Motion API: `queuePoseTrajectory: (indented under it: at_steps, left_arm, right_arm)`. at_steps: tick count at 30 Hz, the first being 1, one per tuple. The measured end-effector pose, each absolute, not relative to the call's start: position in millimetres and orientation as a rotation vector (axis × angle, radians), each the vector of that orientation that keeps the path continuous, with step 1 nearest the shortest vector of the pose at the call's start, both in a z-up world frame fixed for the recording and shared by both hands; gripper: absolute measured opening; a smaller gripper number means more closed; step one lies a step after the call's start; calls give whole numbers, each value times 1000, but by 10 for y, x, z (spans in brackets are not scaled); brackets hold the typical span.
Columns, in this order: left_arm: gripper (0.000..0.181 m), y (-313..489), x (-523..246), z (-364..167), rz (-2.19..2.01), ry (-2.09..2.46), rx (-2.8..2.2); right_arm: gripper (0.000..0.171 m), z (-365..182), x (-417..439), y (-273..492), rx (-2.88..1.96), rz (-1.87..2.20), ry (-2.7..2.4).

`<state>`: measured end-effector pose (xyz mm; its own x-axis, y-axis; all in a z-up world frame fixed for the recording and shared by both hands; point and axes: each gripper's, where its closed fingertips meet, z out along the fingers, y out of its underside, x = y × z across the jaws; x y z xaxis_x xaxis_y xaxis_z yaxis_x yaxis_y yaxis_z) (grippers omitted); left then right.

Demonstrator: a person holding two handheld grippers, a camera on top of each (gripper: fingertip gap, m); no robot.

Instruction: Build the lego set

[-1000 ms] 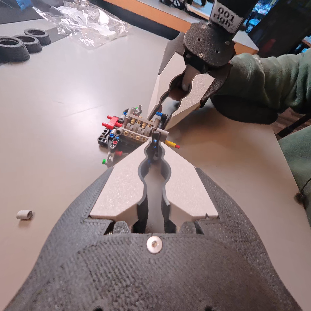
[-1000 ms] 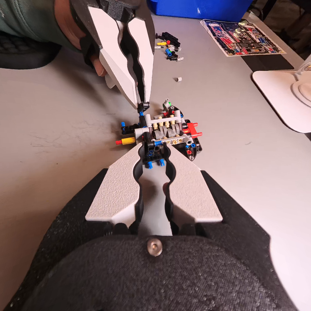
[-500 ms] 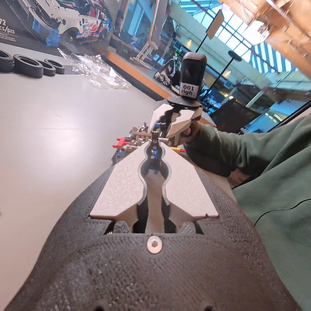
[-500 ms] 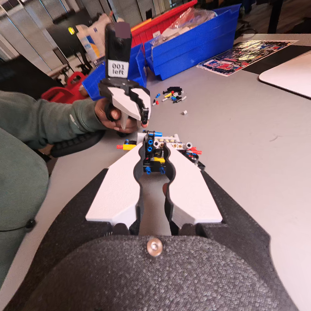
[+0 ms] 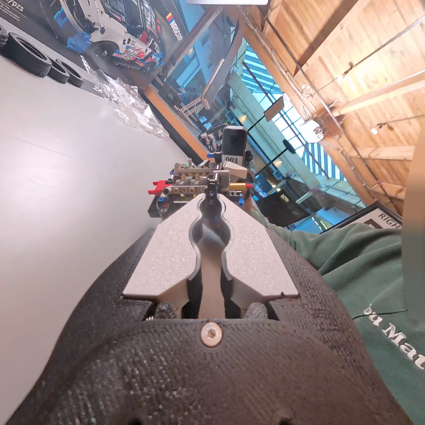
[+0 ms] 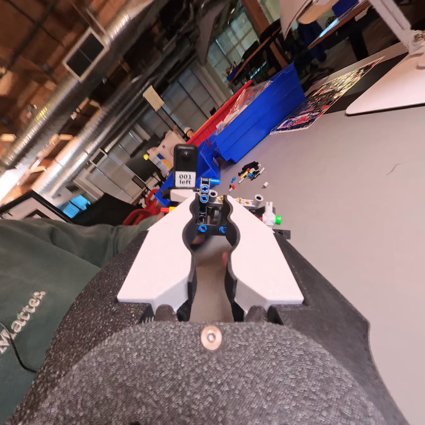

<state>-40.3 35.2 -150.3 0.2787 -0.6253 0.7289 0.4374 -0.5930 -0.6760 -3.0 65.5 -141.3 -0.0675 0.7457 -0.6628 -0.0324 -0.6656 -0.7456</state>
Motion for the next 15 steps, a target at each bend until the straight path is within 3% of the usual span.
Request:
queuePoseTrajectory:
  at_steps: [15]
  left_arm:
    - [5, 408, -355, -1421, -1560, -40, -1553]
  right_arm:
    - [19, -1288, -16, 734, -1599, 1837, -544]
